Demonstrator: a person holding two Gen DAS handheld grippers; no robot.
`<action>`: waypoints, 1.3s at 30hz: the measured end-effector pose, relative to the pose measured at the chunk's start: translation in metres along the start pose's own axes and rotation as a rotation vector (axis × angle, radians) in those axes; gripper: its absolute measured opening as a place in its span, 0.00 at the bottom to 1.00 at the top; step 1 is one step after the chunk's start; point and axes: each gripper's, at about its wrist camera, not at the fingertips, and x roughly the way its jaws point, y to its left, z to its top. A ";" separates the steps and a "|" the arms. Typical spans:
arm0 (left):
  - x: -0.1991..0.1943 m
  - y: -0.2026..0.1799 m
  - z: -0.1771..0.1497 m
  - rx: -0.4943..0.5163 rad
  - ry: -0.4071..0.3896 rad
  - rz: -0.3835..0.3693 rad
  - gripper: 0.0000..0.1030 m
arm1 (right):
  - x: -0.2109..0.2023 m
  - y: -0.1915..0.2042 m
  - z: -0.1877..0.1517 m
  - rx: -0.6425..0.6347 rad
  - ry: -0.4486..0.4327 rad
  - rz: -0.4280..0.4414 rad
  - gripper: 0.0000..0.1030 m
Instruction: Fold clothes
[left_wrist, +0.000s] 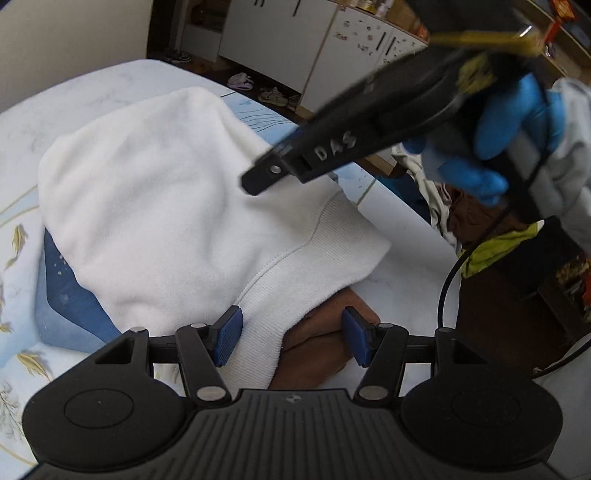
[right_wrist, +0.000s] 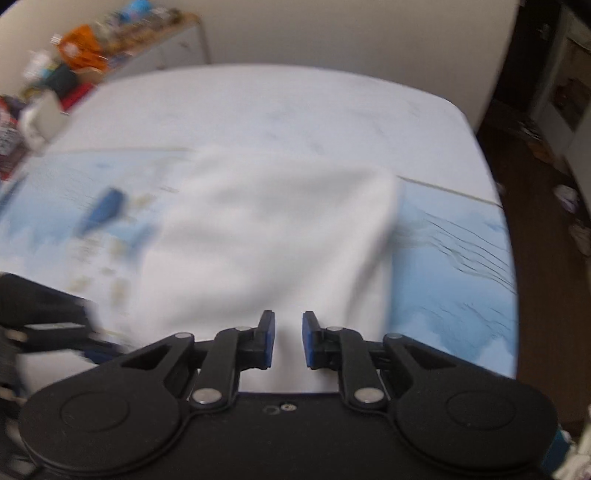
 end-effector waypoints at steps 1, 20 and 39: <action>0.001 0.000 -0.001 -0.005 0.001 -0.001 0.56 | 0.006 -0.012 -0.004 0.048 0.018 0.024 1.00; -0.003 -0.027 -0.009 0.016 -0.015 -0.103 0.56 | -0.035 0.014 -0.050 -0.099 0.069 0.169 1.00; -0.037 0.040 0.000 -0.284 -0.134 0.144 0.68 | 0.011 -0.059 -0.023 0.186 0.000 0.193 1.00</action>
